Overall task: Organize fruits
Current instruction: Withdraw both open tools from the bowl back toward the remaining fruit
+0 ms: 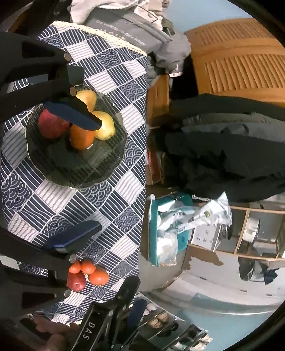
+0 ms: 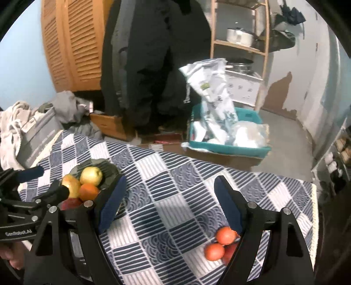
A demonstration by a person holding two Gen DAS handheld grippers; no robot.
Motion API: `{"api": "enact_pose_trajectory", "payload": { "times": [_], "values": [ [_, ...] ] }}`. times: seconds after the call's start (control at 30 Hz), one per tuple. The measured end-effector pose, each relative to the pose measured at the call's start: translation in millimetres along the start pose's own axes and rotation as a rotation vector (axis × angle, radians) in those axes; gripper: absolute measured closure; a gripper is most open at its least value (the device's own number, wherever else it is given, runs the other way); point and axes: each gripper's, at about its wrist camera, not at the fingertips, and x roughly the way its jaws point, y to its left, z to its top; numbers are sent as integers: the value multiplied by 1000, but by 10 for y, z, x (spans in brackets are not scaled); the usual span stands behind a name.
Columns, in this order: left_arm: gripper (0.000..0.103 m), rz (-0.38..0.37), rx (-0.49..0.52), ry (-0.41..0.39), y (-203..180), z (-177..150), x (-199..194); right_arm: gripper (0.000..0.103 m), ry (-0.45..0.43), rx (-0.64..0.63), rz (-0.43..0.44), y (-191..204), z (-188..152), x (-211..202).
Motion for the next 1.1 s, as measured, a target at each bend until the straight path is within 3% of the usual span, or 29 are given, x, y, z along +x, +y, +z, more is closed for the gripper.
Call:
{"api": "enact_pose_trajectory", "payload": {
  "times": [0.43, 0.7, 1.1],
  "values": [
    [15, -37, 47, -34, -326, 117, -124, 21, -47, -6, -94, -311, -59, -319],
    [15, -62, 82, -54, -537, 157, -194, 21, -71, 20, -102, -487, -103, -518],
    [14, -99, 137, -42, -896, 173, -161, 21, -84, 45, -165, -820, -230, -644]
  ]
}}
